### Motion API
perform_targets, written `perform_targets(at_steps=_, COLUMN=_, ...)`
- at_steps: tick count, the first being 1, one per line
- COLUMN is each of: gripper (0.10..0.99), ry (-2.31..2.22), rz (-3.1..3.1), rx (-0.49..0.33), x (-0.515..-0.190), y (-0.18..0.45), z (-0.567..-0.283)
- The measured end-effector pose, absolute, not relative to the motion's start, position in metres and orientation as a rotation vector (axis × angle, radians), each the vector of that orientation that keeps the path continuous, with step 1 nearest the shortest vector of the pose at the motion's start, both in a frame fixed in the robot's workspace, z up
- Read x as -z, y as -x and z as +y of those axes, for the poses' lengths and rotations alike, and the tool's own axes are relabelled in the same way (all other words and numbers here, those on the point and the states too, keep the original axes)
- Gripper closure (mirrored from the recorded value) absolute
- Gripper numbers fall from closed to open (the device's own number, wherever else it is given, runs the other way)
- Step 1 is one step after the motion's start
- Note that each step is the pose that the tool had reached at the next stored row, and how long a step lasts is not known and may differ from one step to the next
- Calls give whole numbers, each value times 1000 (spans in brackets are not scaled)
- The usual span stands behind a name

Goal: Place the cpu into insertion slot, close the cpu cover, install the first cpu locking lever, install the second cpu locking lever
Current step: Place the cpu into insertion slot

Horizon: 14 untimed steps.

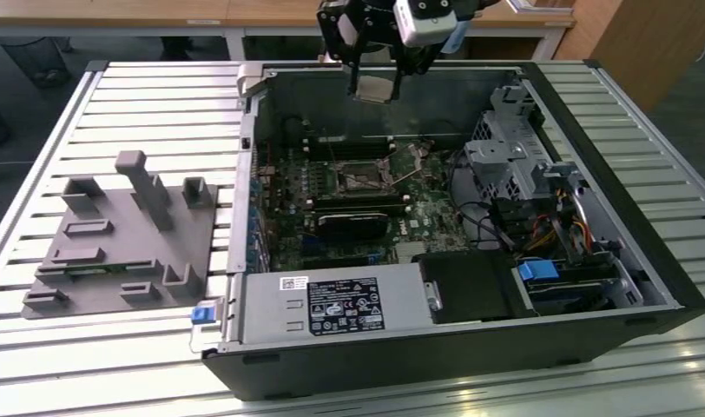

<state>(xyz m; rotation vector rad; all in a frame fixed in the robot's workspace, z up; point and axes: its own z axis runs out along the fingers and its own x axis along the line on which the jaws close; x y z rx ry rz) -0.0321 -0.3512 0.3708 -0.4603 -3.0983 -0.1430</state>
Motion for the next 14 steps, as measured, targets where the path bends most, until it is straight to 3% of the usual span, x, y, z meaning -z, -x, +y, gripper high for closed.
perform_targets(at_steps=14, gripper=545, ry=581, rz=-3082, rx=143, x=-370, y=32, z=-351)
